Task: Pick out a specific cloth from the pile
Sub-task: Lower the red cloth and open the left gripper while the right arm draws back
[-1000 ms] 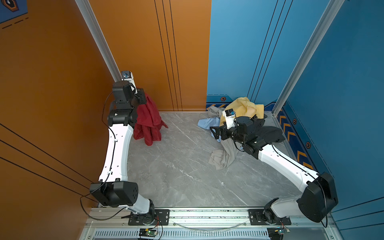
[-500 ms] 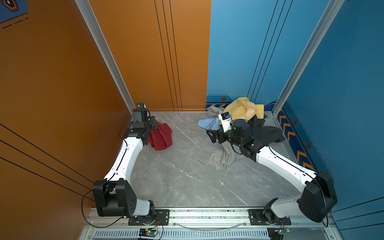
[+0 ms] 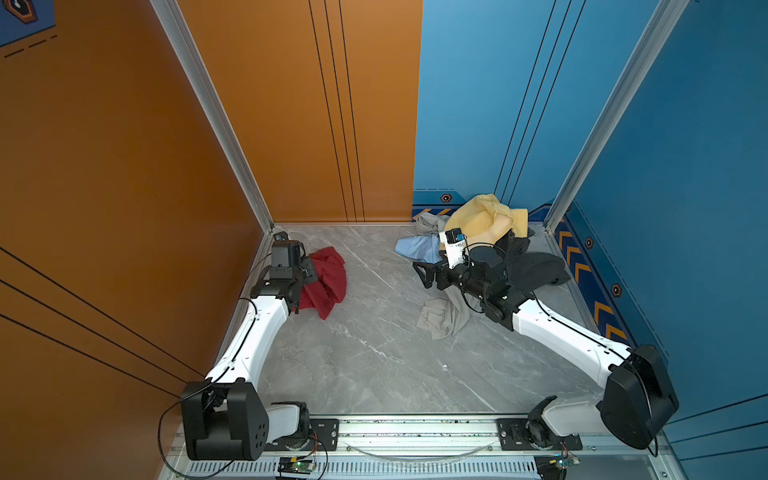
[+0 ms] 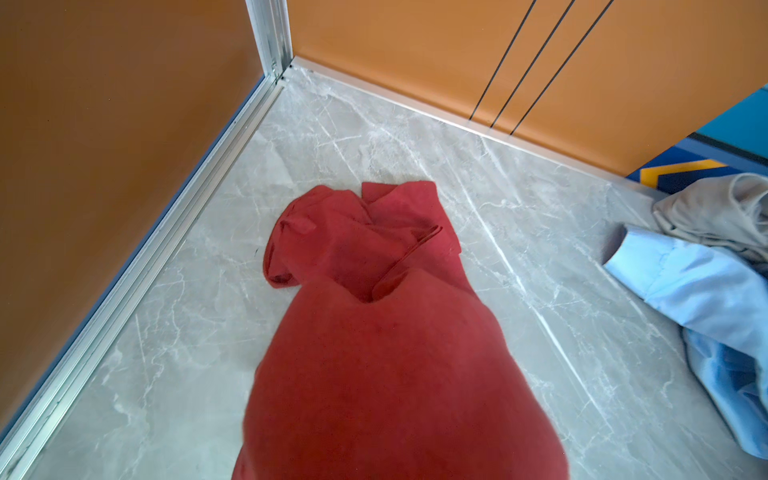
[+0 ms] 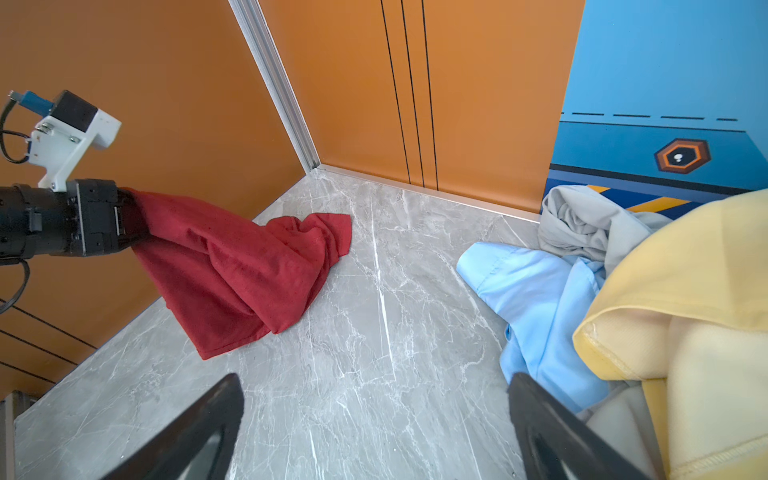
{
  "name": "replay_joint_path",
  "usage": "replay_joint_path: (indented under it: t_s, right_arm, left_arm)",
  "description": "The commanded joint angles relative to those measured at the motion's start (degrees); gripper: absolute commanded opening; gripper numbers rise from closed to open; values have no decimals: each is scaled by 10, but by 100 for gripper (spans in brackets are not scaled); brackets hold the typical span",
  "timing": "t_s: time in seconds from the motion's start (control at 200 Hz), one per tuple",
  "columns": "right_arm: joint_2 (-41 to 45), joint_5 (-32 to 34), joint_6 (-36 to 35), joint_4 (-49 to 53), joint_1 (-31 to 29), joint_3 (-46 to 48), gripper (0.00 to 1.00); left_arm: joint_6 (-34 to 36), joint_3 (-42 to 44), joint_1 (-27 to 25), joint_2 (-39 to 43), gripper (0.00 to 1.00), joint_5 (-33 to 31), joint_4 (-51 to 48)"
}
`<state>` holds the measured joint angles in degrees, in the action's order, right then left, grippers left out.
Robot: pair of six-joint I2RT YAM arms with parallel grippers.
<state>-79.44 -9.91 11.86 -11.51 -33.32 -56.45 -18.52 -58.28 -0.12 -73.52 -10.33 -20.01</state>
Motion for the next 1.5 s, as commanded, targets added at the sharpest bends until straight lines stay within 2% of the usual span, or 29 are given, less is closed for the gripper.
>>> replay_joint_path:
  t_s: [0.0,0.135,0.34,0.726,0.916,1.106,1.336,1.497]
  right_arm:
    - [19,-2,8,-24,-5,22,100]
    - [22,0,6,-28,-22,37,100]
    - [16,3,-4,-18,-46,36,100]
    - [21,9,-12,-10,-58,40,100]
    - [35,12,-15,-1,-59,49,100]
    - [60,35,-19,16,-57,70,100]
    - [102,66,-26,40,-51,94,100]
    - [121,78,-25,51,-43,107,100]
  left_arm:
    - [-4,2,-4,-12,0,-18,-35]
    - [-7,-4,-7,-52,0,-12,-36]
    - [-3,-66,-10,-137,0,-15,-41]
    - [-32,-92,-8,-277,0,-4,-44]
    - [-28,-148,-5,-354,1,-12,-63]
    - [-23,-218,7,-409,13,-4,-84]
    - [-4,-307,28,-457,18,-19,-132]
    - [1,-341,51,-482,45,3,-146]
